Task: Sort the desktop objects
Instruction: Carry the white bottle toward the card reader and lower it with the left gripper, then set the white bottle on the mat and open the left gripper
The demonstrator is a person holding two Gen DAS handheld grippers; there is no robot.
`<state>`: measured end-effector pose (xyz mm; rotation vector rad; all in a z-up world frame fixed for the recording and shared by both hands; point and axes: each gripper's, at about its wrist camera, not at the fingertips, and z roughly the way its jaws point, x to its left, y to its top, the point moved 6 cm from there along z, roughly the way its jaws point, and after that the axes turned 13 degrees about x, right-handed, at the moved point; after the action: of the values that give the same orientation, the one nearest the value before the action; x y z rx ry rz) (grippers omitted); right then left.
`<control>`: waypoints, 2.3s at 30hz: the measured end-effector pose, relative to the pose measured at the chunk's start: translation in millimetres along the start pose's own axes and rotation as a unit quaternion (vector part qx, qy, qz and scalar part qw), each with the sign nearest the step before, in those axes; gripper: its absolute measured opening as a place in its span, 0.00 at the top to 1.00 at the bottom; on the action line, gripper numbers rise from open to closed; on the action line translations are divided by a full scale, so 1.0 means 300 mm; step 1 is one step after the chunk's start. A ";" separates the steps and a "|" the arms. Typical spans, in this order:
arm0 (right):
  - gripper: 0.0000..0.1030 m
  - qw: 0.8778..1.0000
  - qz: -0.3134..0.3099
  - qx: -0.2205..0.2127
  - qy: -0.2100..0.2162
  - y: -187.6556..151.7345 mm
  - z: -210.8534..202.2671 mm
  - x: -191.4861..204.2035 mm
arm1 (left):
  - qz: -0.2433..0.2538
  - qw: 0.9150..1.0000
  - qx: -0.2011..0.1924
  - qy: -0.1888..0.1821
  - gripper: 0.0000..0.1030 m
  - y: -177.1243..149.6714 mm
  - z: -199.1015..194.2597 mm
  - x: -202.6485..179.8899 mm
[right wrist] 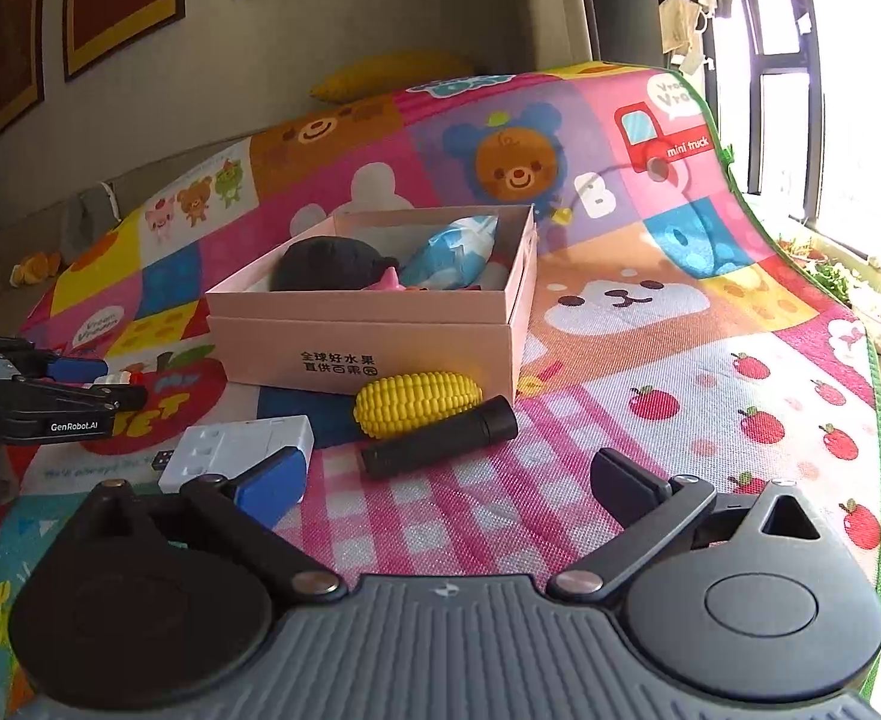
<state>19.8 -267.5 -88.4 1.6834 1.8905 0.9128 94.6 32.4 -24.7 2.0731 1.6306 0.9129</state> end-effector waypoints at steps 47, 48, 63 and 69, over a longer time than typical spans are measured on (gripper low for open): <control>0.47 0.978 -0.014 0.107 0.177 -0.045 -0.031 0.216 | -0.108 0.978 -0.014 -0.179 0.06 -0.202 -0.249 -0.034; 0.50 0.975 -0.015 0.118 0.189 -0.048 -0.024 0.243 | -0.105 0.979 -0.012 -0.176 0.06 -0.201 -0.244 -0.036; 0.62 0.964 0.025 0.147 0.221 0.001 0.037 0.282 | -0.075 0.982 -0.009 -0.175 0.06 -0.219 -0.204 -0.043; 0.62 0.967 0.002 0.142 0.211 -0.010 0.009 0.287 | -0.092 0.984 -0.020 -0.154 0.05 -0.192 -0.203 0.012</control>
<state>6.3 -182.5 -84.2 1.7558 2.3967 1.1160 12.0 44.9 -15.1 1.8876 1.5881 0.5278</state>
